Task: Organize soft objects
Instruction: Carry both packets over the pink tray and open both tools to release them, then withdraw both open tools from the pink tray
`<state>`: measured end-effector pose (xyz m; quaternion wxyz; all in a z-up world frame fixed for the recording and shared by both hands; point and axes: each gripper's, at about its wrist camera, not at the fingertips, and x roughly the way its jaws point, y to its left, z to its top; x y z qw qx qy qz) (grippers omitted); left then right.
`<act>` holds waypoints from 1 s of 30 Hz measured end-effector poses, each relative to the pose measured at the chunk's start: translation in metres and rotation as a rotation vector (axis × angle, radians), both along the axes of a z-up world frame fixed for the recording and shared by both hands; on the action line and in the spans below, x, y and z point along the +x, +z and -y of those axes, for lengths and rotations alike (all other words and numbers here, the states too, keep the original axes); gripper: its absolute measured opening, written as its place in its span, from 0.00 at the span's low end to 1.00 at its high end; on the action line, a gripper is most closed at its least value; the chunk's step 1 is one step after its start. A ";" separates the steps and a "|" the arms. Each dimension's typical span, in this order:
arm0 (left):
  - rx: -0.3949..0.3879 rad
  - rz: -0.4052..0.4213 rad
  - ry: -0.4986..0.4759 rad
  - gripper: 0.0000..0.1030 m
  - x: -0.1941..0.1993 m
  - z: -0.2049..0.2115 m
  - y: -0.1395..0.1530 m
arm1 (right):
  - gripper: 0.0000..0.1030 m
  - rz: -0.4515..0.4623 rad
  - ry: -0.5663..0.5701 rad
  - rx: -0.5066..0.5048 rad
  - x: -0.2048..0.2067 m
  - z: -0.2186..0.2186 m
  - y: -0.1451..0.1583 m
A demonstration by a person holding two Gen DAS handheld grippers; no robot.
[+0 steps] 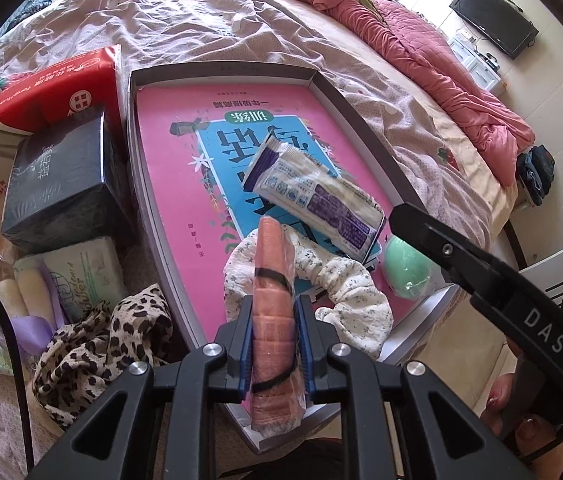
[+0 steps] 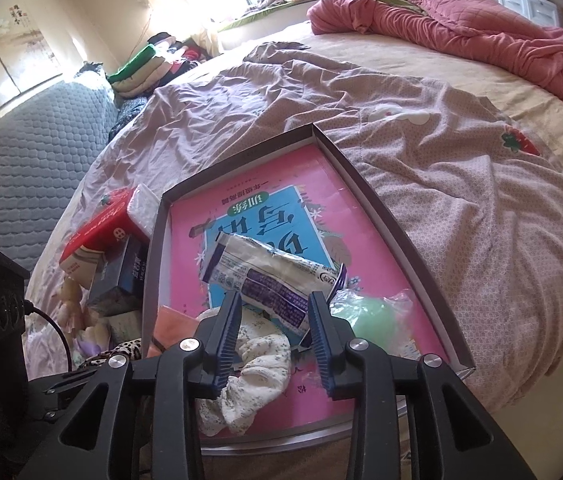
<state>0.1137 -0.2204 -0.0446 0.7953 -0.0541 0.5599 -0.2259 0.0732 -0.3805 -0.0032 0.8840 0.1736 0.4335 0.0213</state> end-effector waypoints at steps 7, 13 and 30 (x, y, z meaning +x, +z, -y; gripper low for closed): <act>-0.010 0.001 0.002 0.39 -0.002 -0.001 0.004 | 0.41 0.009 -0.016 -0.001 -0.003 0.004 0.005; -0.023 0.016 0.013 0.51 -0.004 -0.006 0.011 | 0.53 0.017 -0.028 -0.012 -0.005 0.004 0.009; -0.001 0.094 0.059 0.69 -0.020 -0.031 0.047 | 0.64 0.054 -0.045 -0.067 -0.010 -0.008 0.028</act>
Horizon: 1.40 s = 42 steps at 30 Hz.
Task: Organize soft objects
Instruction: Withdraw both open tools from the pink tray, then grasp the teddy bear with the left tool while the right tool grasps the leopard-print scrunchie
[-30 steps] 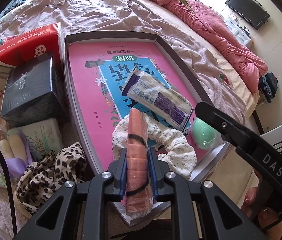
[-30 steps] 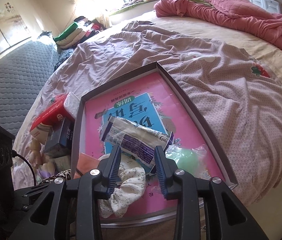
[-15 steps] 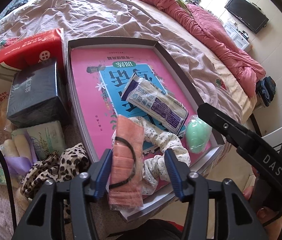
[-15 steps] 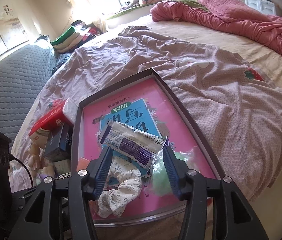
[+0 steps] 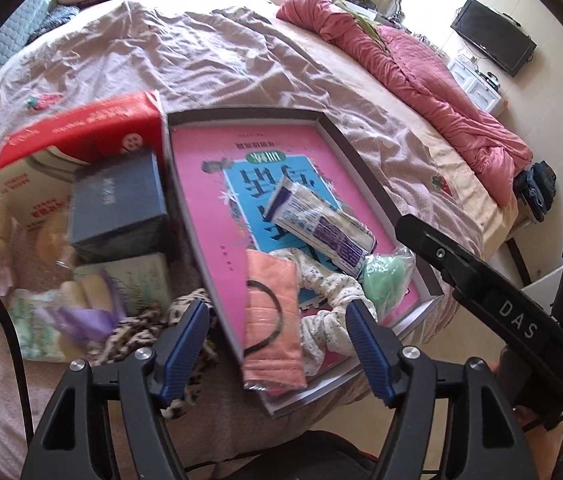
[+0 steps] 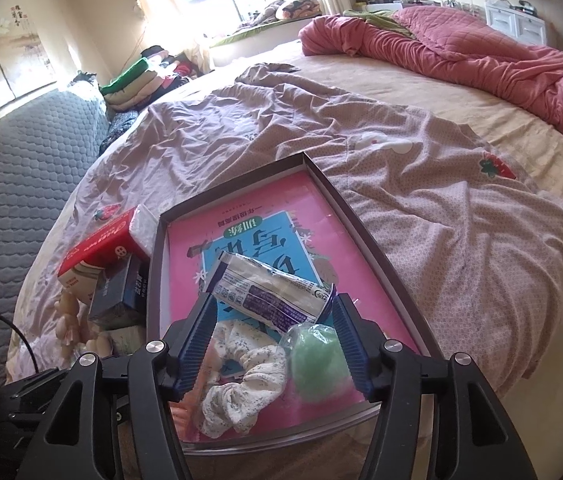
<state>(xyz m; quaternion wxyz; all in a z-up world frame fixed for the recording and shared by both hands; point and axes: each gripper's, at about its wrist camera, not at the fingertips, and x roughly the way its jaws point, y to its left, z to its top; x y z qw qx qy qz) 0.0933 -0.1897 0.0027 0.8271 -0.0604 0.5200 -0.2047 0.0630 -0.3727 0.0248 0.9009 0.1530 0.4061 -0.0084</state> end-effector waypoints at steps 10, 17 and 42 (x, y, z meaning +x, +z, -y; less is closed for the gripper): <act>0.008 0.056 0.056 0.72 -0.009 -0.036 0.027 | 0.71 0.061 0.035 -0.034 -0.006 -0.023 0.026; 0.010 0.079 0.121 0.74 -0.015 -0.069 0.038 | 0.72 0.083 0.077 -0.065 -0.010 -0.044 0.038; 0.078 0.047 0.365 0.75 -0.026 -0.196 0.021 | 0.72 0.052 0.396 -0.184 -0.018 -0.137 0.027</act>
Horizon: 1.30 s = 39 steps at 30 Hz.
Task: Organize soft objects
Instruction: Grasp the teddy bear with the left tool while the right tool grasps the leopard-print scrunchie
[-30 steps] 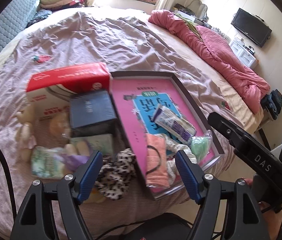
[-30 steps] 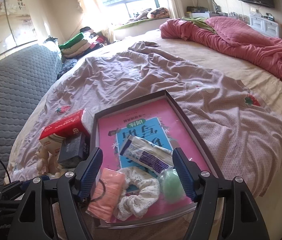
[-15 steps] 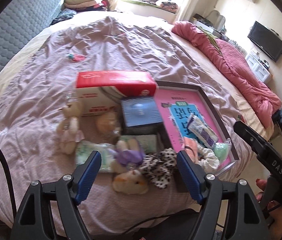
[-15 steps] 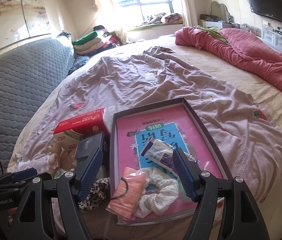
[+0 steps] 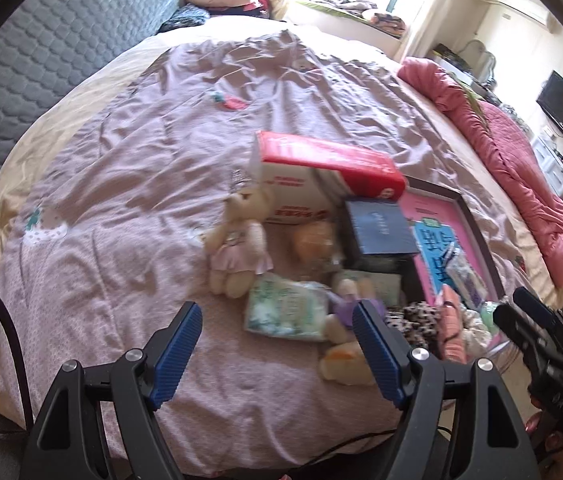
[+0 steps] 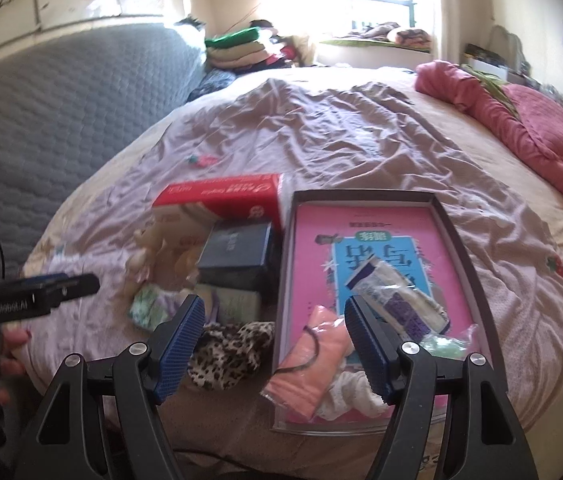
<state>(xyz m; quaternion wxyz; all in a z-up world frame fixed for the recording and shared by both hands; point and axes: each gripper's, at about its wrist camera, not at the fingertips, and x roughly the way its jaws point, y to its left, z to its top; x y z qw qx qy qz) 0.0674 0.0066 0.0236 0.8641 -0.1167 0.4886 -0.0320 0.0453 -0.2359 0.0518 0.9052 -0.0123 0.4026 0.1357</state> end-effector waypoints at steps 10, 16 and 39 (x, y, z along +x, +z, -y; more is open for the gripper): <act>-0.049 -0.051 0.075 0.75 0.006 -0.029 -0.026 | 0.72 -0.060 0.139 -0.132 0.000 -0.036 -0.030; -0.067 -0.084 0.098 0.75 0.017 -0.035 -0.043 | 0.72 -0.080 0.214 -0.215 0.001 -0.051 -0.048; -0.119 -0.160 0.130 0.75 0.071 -0.040 -0.091 | 0.35 -0.130 0.167 -0.256 0.039 -0.046 -0.085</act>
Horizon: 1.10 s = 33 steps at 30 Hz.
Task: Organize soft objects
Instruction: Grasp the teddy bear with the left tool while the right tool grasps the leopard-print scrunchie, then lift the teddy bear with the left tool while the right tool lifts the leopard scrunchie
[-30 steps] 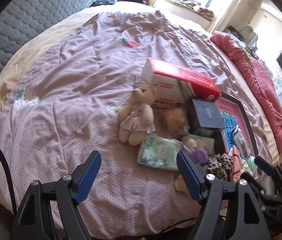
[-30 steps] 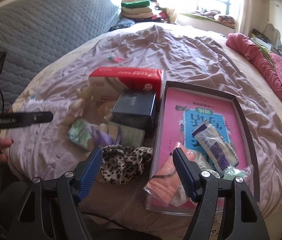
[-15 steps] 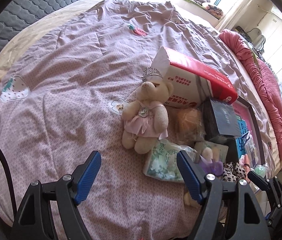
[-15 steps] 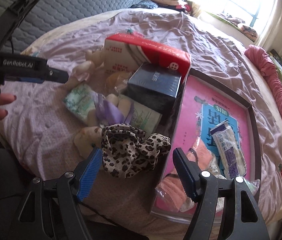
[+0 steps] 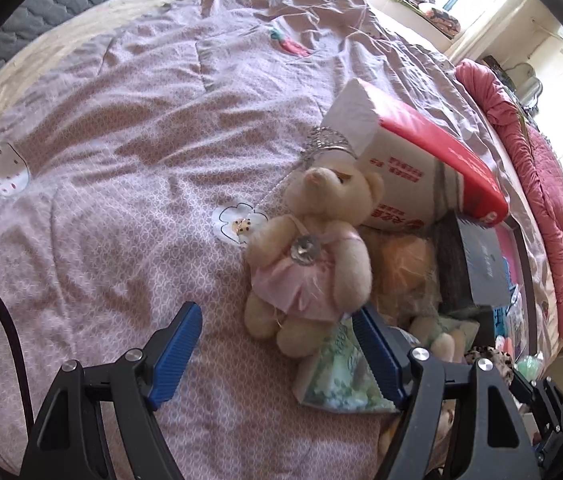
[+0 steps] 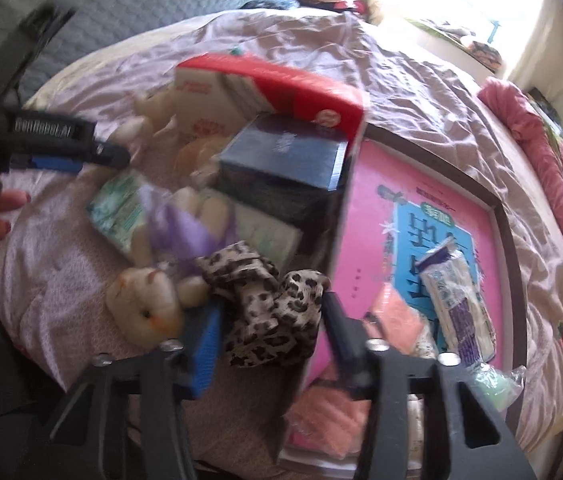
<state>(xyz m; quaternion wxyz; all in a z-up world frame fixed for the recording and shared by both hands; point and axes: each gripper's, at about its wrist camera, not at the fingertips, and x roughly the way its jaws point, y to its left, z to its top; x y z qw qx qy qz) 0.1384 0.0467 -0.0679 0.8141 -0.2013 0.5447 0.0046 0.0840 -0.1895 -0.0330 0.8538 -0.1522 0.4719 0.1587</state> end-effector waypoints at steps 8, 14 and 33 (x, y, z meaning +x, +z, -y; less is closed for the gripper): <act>-0.066 0.007 0.023 0.51 0.010 -0.003 -0.009 | 0.21 -0.017 -0.076 0.180 0.007 0.022 0.009; -0.078 0.027 0.029 0.34 0.009 -0.005 -0.009 | 0.19 -0.003 -0.091 0.257 0.005 0.027 0.019; -0.026 0.132 -0.043 0.31 -0.035 0.012 0.049 | 0.19 0.056 -0.095 0.324 -0.008 0.031 0.048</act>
